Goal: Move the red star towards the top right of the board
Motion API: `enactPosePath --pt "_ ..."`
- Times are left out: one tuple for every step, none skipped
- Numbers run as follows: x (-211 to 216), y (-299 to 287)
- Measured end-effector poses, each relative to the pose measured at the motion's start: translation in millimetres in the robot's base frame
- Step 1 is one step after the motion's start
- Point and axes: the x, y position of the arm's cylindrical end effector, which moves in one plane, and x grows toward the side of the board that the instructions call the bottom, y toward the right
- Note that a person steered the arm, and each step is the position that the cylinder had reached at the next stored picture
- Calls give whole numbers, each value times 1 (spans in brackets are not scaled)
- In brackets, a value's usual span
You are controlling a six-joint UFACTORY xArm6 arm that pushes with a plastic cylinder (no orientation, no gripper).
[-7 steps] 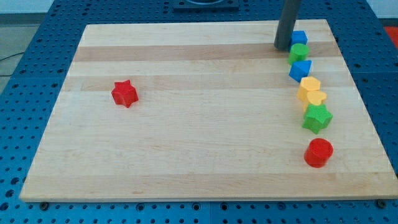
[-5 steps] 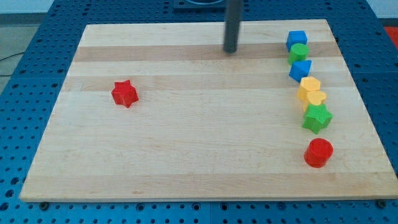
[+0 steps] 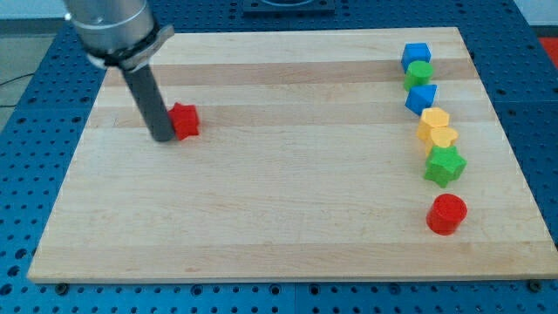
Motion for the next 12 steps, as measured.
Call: enactPosePath --pt "-45 31" --pt "-74 83" --pt "-94 149" --pt "-89 158" --pt "-64 76" --pt "-32 42" --pt "-7 84" --pt "-19 118" --pt "-44 141" --pt "-55 166" --pt "-75 166" --pt "-102 165"
